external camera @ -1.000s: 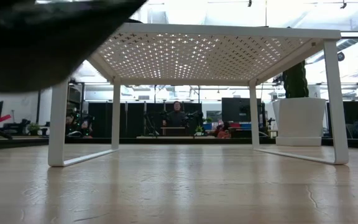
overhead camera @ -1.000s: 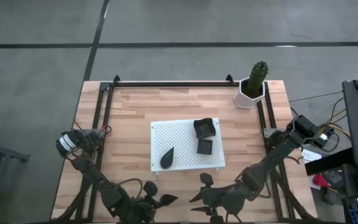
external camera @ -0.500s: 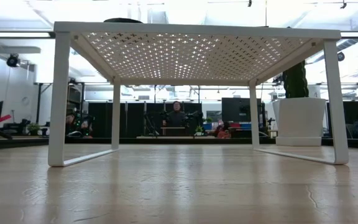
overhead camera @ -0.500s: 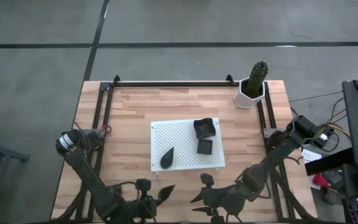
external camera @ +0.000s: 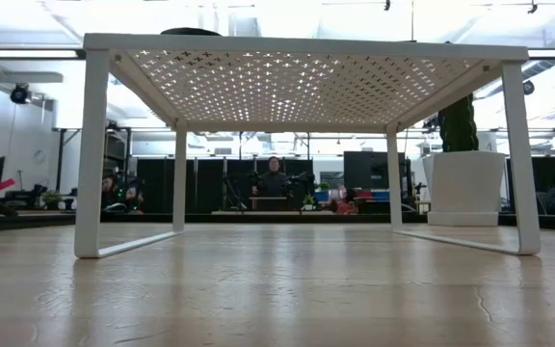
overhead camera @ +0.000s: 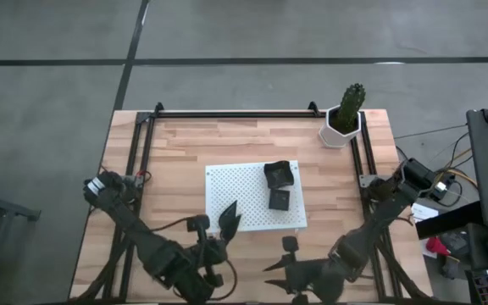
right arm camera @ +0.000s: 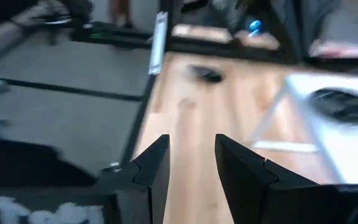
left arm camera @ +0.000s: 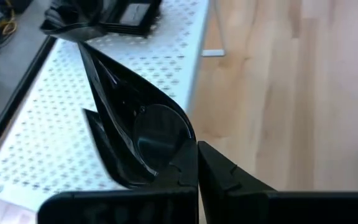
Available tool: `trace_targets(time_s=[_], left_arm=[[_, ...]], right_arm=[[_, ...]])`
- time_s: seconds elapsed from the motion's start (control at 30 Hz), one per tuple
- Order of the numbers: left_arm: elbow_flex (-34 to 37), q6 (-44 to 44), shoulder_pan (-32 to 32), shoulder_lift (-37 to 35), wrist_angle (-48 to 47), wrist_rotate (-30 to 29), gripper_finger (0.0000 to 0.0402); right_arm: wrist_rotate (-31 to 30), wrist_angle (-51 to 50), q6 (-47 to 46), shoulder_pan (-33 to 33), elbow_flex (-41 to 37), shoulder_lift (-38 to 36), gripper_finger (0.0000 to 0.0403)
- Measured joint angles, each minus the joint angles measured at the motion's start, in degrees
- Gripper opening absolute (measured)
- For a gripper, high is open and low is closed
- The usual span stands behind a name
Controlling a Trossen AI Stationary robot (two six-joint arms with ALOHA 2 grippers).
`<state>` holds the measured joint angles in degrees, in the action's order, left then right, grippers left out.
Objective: Pick & Place Mini shaped plates
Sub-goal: Stack the drop-shaped plate on the other drop-shaped plate on the shelf
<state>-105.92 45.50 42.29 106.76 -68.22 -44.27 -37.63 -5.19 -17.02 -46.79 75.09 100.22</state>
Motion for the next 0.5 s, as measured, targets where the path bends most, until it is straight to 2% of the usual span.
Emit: trace_targets(time_s=[0.17, 0.5], left_arm=[[-0.99, 0.51, -2.84, -0.04, -2.42, 2.02, 0.0], [-0.86, 2.56, -8.63, -0.04, -4.43, 9.97, 0.0]], right_arm=[[-13.75, 0.08, 2.05, -4.77, -0.6, -0.2, 0.0123], [-19.62, 4.41, -2.59, -8.53, -8.5, -3.15, 0.0123]])
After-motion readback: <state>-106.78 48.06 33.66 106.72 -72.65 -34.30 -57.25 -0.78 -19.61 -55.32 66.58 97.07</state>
